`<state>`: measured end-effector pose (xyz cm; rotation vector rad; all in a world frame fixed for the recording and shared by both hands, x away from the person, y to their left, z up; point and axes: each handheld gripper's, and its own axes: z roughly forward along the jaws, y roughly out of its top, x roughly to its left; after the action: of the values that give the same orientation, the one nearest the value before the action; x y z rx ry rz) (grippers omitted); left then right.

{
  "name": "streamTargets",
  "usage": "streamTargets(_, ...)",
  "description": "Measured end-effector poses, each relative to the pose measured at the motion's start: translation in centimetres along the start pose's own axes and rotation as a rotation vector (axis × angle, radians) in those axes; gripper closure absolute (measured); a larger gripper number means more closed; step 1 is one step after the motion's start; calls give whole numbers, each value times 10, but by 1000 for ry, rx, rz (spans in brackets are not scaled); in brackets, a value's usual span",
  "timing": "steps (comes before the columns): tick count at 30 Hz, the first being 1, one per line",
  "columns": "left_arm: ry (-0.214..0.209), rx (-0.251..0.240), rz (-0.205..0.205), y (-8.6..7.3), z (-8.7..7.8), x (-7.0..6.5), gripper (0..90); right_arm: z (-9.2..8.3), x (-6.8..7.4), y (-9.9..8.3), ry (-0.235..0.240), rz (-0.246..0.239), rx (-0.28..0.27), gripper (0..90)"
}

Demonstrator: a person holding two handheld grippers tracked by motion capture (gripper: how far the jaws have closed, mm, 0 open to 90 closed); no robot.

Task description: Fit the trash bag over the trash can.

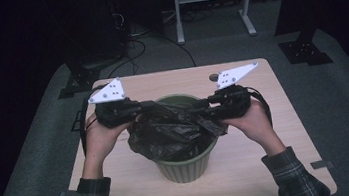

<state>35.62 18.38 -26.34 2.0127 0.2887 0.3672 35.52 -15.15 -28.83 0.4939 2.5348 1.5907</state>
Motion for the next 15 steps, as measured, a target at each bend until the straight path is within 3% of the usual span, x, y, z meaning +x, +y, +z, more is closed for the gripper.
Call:
streamTargets(1,19,-5,-4,0,-3,1,899,2,0,-1,3,1,16,716)
streamTargets(3,32,-22,-8,1,-10,2,899,4,1,-3,5,-4,44,873)
streamTargets(6,59,-28,-9,1,-17,2,899,3,1,-4,-44,-22,53,900)
streamTargets(9,102,-6,-24,0,-19,3,900,-7,0,-1,-95,-18,0,874)
streamTargets(13,97,-19,-50,-5,-19,7,899,-24,-3,0,-132,-9,-46,805)
streamTargets(15,92,-13,-45,-5,-17,6,899,-32,-4,0,-123,-3,-64,749)
